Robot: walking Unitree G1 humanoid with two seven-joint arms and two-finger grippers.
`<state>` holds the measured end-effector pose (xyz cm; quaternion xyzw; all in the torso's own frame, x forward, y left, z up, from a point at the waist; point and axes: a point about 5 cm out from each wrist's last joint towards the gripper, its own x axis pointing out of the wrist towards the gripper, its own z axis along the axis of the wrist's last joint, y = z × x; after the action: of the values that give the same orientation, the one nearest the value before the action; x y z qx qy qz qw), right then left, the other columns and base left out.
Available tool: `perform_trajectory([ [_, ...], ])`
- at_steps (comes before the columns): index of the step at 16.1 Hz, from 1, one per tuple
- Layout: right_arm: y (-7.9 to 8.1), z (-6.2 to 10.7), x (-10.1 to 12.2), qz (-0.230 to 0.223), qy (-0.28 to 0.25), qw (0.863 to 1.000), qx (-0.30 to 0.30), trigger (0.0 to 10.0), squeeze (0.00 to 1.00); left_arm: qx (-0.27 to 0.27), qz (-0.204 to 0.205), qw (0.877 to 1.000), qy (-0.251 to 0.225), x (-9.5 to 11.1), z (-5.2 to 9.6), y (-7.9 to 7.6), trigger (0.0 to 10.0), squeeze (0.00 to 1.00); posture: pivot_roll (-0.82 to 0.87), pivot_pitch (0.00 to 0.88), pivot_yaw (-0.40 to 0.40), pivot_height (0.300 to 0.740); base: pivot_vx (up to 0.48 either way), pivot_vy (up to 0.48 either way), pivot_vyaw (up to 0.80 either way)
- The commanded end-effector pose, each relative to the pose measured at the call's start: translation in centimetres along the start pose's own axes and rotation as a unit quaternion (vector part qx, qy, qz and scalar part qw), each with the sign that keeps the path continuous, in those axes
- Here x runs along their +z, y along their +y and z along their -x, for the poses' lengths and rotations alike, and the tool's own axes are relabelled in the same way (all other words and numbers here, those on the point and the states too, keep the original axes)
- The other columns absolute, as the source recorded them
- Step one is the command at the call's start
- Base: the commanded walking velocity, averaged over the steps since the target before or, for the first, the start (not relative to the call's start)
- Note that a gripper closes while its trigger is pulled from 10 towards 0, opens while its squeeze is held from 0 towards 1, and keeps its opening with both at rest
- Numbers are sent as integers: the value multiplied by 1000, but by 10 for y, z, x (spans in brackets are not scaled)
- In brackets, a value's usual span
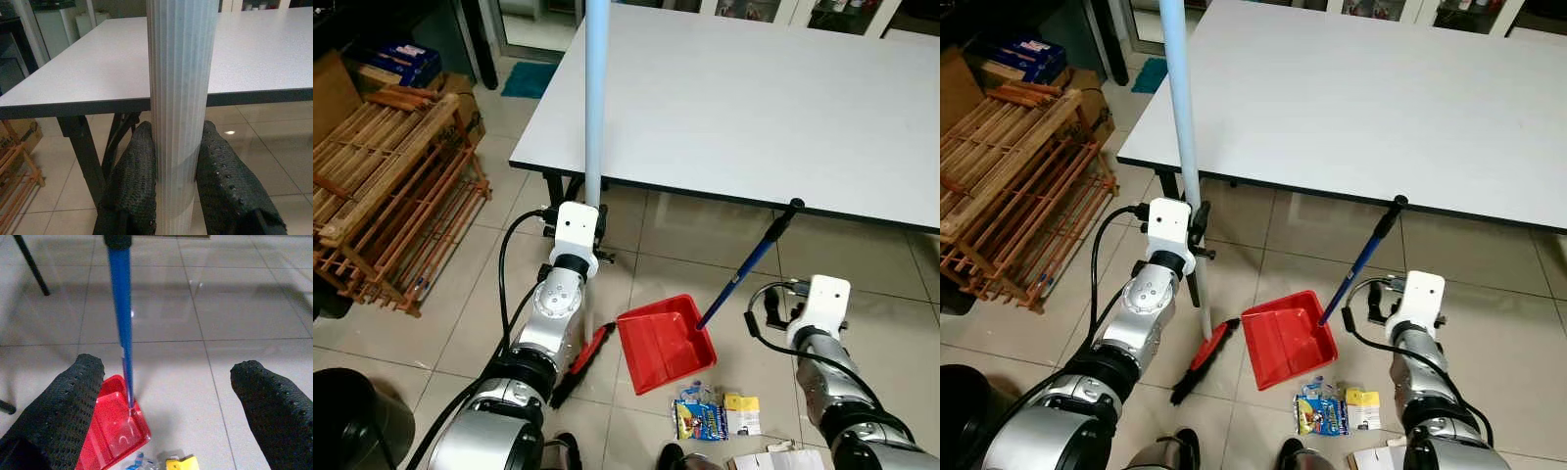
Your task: Sweep floor
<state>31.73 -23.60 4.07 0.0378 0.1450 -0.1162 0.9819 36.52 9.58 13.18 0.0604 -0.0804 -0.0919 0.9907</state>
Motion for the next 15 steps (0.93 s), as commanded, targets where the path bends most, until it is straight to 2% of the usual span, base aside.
perform_trajectory([
  [1, 3, 0, -1, 1, 4, 1000, 4, 10000, 0, -4, -1, 1000, -21, 8, -2, -2, 10000, 0, 66, 196, -24, 740, 0, 0, 0],
  [3, 10, -2, 0, -9, 6, 1000, 15, 10000, 0, -3, -5, 1000, -23, 7, 0, 1, 10000, 0, 74, 200, -12, 740, 0, 0, 0],
  [4, 11, -2, 0, -10, 6, 1000, 16, 10000, 188, -4, -6, 1000, -22, 7, 0, 1, 10000, 0, 76, 201, -11, 740, 0, 0, 0],
  [5, 15, -2, 0, -12, 9, 1000, 23, 10000, 1000, -6, -7, 1000, -21, 7, 0, 1, 10000, 0, 77, 199, -8, 740, 0, 0, 0],
  [10, 22, 0, -9, -16, 32, 999, 27, 10000, 1000, -18, -13, 1000, -17, 7, 0, 0, 10000, 0, 76, 190, 10, 740, 0, 0, 0],
  [12, 23, 2, -18, -49, 58, 997, 9, 10000, 1000, -24, -12, 999, -18, 8, -1, -2, 10000, 0, 70, 183, 17, 740, 0, 0, 0],
  [13, 23, 2, -18, -57, 60, 997, 6, 10000, 0, -28, -12, 999, -18, 9, -2, -4, 10000, 0, 64, 179, 21, 740, 0, 0, 0],
  [15, 23, 2, -18, -69, 60, 996, 2, 10000, 0, -34, -11, 999, -19, 10, -3, -7, 10000, 0, 61, 171, 22, 740, 0, 0, 0],
])
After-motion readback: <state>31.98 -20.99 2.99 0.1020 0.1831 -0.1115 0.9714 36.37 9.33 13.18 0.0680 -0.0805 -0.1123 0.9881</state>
